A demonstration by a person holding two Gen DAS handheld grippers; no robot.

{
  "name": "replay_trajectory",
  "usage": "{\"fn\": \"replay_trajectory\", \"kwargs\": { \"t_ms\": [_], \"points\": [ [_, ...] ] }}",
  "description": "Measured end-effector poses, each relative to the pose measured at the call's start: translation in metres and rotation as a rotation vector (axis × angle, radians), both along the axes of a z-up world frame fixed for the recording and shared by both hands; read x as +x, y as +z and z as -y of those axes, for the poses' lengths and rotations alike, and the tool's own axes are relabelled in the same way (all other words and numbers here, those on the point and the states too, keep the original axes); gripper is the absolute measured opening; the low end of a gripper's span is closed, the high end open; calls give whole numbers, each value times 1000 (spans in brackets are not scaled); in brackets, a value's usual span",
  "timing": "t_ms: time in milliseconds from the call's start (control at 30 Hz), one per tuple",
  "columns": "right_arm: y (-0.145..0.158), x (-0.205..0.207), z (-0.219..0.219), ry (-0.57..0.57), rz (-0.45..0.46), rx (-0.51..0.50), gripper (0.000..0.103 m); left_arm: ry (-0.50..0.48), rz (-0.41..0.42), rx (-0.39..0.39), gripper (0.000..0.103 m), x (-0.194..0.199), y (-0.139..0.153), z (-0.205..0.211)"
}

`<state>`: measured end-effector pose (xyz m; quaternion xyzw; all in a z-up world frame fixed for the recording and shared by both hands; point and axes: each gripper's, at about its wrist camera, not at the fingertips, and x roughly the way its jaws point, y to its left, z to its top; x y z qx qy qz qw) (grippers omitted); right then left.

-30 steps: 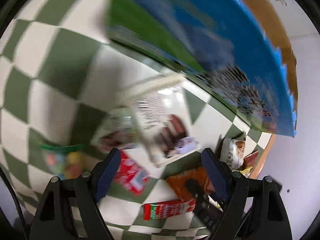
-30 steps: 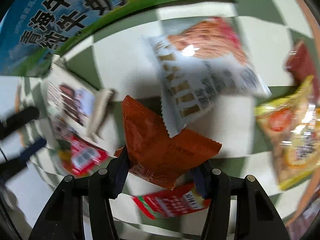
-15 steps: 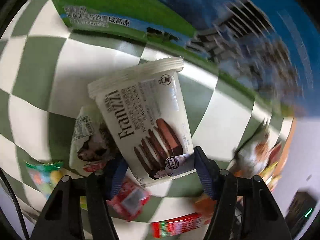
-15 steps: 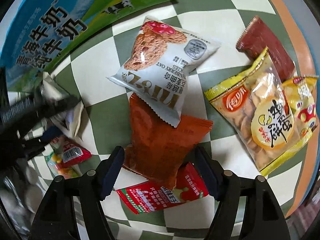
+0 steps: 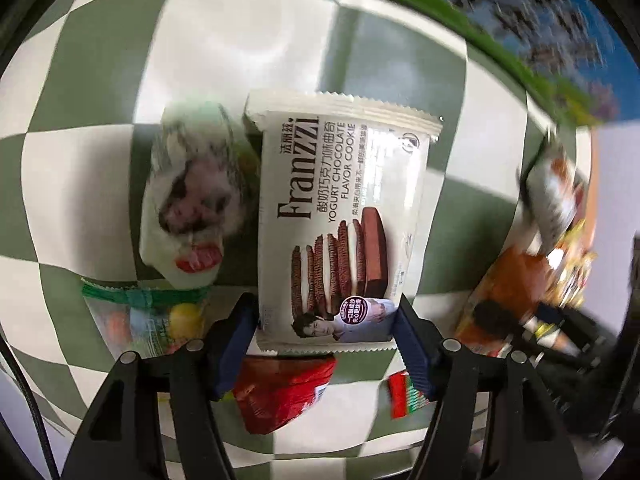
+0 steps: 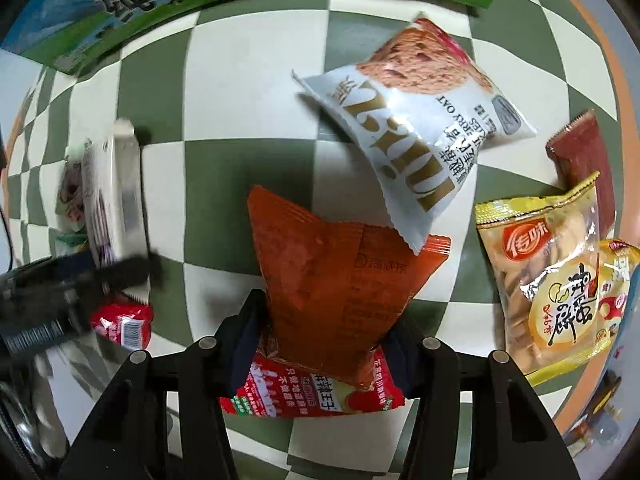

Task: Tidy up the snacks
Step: 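Grasp the orange packet with the right tool while the left tool grasps the white Franzzi pack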

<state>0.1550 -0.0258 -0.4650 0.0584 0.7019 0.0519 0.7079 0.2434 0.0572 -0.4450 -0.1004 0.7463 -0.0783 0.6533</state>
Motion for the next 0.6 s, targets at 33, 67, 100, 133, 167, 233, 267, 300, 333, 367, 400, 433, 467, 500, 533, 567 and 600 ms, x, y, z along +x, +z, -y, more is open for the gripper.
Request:
{"fn": "replay_trajectory", "kwargs": {
  "t_ms": [33,67,100,133,167,233,267,300,333,367,400,433,467,500,533,567,600],
  "points": [
    [1,-1,0,-11,0,13,68,20,3,-11,65,2,1,-4],
    [3,1,3,-19,4,30,73,35,7,-22,65,3,2,-7],
    [5,2,6,-32,11,52,79,46,8,-24,65,5,4,-7],
    [6,1,8,-46,13,61,79,47,6,-22,65,1,6,-10],
    [7,1,9,-60,9,70,79,44,11,-28,65,-2,10,-10],
    [14,7,42,-79,2,101,81,28,27,-21,65,-6,16,-8],
    [13,11,46,-86,-1,114,84,17,26,-7,65,-8,17,-7],
    [12,11,49,-92,-6,122,88,18,21,5,65,-11,18,-9],
    [12,8,54,-100,-9,126,88,28,21,13,65,-3,19,-1],
    [11,4,61,-106,-8,128,88,44,25,17,65,-3,20,0],
    [11,3,65,-112,-6,128,88,64,36,24,65,-3,24,-5],
    [11,2,69,-122,-5,126,88,87,63,38,65,-1,33,-18],
    [12,2,73,-137,-2,126,88,99,83,43,65,4,38,-20],
    [7,-1,74,-145,0,128,88,104,91,43,65,6,43,-31],
    [7,-1,79,-158,2,129,88,105,92,49,65,14,43,-32],
    [5,-4,86,-167,1,126,88,100,87,54,65,21,40,-31],
    [3,-1,86,-172,-2,119,88,87,77,63,65,26,36,-27]
  ]
}}
